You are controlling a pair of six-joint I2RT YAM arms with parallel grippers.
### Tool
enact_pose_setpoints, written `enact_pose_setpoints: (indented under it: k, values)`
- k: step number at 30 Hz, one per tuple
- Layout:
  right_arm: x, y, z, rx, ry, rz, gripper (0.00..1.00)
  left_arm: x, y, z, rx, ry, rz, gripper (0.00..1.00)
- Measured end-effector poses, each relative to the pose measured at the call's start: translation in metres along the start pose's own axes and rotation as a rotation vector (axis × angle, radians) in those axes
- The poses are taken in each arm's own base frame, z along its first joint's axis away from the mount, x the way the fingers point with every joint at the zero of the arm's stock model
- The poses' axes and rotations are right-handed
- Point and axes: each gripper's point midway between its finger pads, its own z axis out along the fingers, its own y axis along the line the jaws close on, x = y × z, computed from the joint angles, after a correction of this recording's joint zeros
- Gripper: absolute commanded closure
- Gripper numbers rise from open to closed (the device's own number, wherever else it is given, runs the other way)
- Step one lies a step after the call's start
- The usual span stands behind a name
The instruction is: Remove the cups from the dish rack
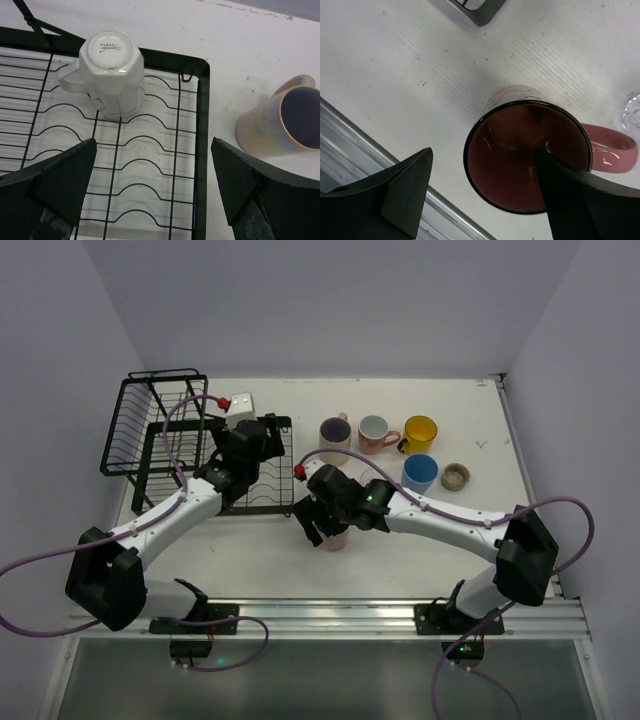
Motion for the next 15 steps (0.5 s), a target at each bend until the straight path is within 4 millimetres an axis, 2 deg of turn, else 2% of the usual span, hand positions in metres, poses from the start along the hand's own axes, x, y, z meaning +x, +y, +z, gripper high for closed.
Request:
enact_pose_setpoints:
  k: [2,4,8,11,15]
  values:
    - [-0.006,0.002,-0.013,-0.021,-0.042,0.012,0.05,-0.003,-0.001,0.005,-0.017,-0.014,-0.004,0.00]
    - [-0.013,0.006,-0.029,-0.057,-0.095,0.020,0.01,-0.007,-0.001,0.012,-0.042,-0.030,-0.007,0.00]
    - [-0.028,0.017,-0.067,-0.150,-0.213,0.025,0.01,-0.009,0.001,0.028,-0.109,-0.055,-0.017,0.00]
    - [-0.036,0.025,-0.097,-0.225,-0.303,0.024,0.01,-0.003,0.005,0.042,-0.162,-0.055,-0.021,0.00]
    - [-0.039,0.031,-0.126,-0.299,-0.381,0.016,0.01,0.008,0.016,0.071,-0.236,-0.035,-0.027,0.00]
